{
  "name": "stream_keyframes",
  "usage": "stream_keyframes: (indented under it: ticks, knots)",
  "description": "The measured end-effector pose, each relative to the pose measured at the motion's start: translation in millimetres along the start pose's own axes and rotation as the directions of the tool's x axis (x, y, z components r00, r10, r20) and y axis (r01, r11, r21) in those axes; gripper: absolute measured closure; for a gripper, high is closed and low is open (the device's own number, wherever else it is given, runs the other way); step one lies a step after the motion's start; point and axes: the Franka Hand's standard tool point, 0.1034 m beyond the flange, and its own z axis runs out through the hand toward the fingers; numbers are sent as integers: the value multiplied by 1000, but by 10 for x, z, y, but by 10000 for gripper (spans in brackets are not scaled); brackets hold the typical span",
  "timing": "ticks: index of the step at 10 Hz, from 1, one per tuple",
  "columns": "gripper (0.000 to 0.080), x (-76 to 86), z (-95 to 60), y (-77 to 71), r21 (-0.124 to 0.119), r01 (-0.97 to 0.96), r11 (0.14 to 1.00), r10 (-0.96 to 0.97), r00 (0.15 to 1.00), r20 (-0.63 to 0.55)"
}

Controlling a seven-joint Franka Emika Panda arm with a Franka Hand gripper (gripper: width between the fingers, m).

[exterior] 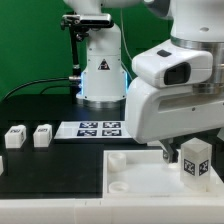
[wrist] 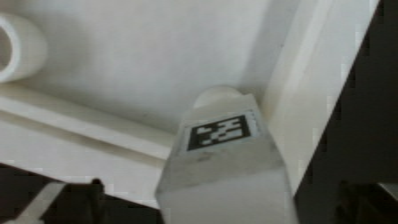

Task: Assemble one leg

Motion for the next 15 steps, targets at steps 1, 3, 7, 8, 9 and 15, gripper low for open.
stream_keyframes:
  ticks: [1, 3, 7, 8, 9, 15]
  knots:
    - [151, 0, 1, 3, 0, -2, 1000, 2, 1000, 0]
    - [409, 0, 2, 3, 0, -2, 1000, 2, 1000, 0]
    - [507, 3, 5, -4, 1, -43, 999, 43, 999, -2]
    - [507, 8, 8, -29, 0, -136, 991, 136, 991, -5]
    - [507, 16, 8, -64, 0, -287, 958, 287, 958, -6]
    - [506, 27, 20, -117, -5, -866, 500, 866, 500, -22]
